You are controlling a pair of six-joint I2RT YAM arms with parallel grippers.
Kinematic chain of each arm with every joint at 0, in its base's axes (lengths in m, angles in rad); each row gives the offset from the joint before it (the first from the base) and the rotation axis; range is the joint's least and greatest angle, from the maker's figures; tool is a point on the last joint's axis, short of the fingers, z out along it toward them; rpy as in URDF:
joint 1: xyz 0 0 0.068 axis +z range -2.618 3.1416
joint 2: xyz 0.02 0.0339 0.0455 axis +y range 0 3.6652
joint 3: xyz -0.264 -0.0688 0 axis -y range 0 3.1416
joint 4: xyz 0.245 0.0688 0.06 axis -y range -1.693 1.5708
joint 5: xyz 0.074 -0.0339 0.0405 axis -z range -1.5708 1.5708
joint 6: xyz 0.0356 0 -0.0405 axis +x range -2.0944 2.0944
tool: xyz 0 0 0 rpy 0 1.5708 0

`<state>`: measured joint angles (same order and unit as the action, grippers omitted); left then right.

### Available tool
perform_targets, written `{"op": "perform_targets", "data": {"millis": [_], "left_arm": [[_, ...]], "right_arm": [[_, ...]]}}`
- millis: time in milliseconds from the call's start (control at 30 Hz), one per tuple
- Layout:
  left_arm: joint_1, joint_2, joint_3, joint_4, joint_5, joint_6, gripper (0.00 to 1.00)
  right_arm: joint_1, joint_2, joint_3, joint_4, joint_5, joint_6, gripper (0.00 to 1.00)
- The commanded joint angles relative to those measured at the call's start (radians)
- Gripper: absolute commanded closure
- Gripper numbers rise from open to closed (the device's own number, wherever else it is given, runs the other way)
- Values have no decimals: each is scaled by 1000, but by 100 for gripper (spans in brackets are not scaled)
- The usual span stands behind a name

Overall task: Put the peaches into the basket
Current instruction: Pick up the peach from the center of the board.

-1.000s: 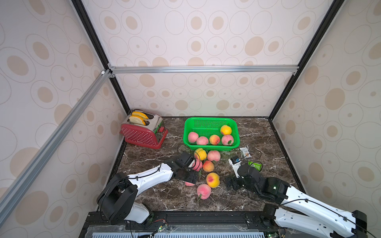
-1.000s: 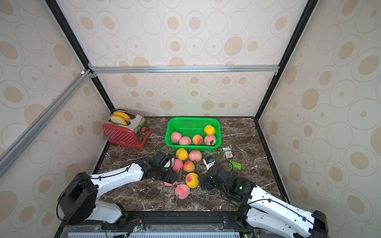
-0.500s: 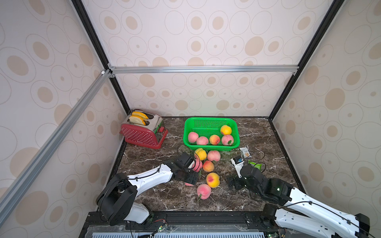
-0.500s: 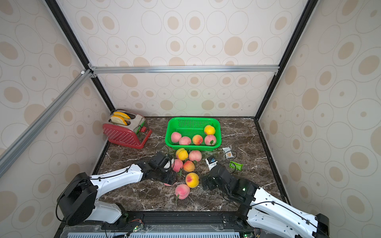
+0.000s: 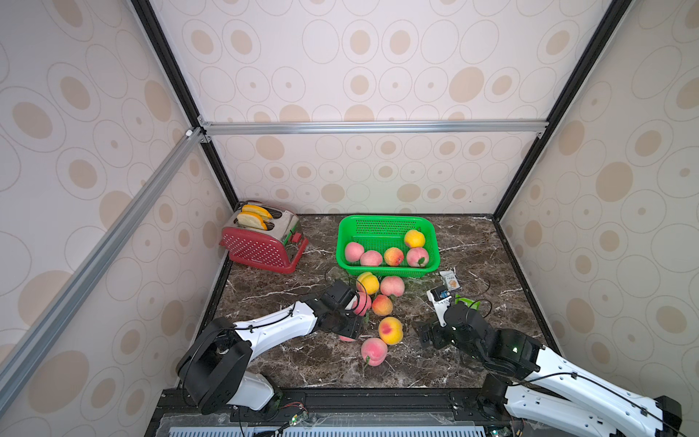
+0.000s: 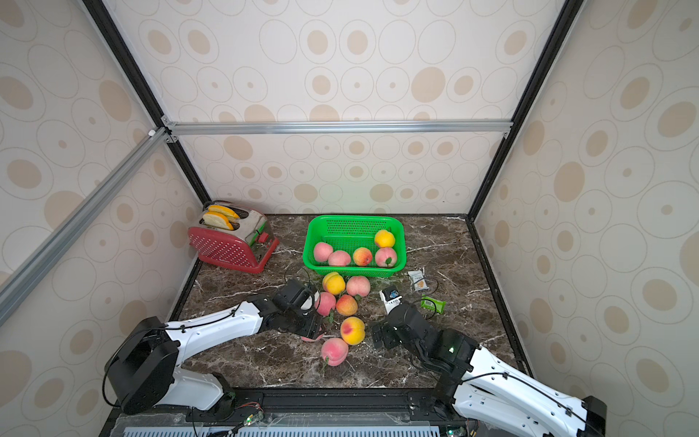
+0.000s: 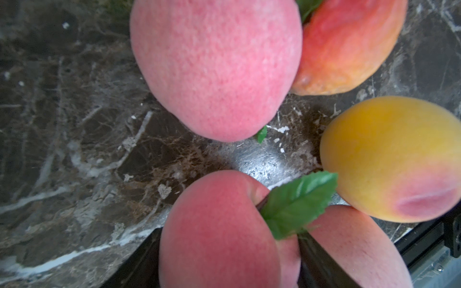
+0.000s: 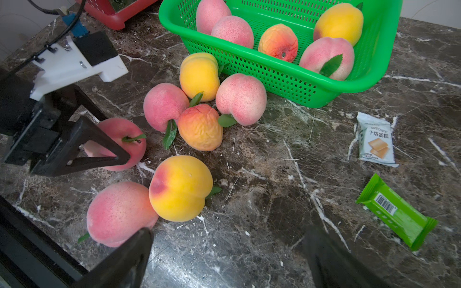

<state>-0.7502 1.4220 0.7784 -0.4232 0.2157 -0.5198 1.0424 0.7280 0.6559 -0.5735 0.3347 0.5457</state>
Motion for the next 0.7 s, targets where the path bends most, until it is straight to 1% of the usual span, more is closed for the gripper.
{"op": "perform_targets", "data": {"millis": [0,233,400,533,667], "left_arm": [[-8,-33,10,-21,-4,-4,32],[-8,-106,74,-120,-42,23,32],[-8,-124,173,-194,-70,56,32],[-8,-87,293,-256,-103,103,31],[2,7,471,-306,-167,169,28]], "right_arm": [[7,1,7,-19,17,-2,0],[8,5,-10,-1,6,6,1],[8,-3,-6,-1,9,0,0],[7,-5,-6,-9,6,3,1],[8,-8,-22,1,-6,11,1]]}}
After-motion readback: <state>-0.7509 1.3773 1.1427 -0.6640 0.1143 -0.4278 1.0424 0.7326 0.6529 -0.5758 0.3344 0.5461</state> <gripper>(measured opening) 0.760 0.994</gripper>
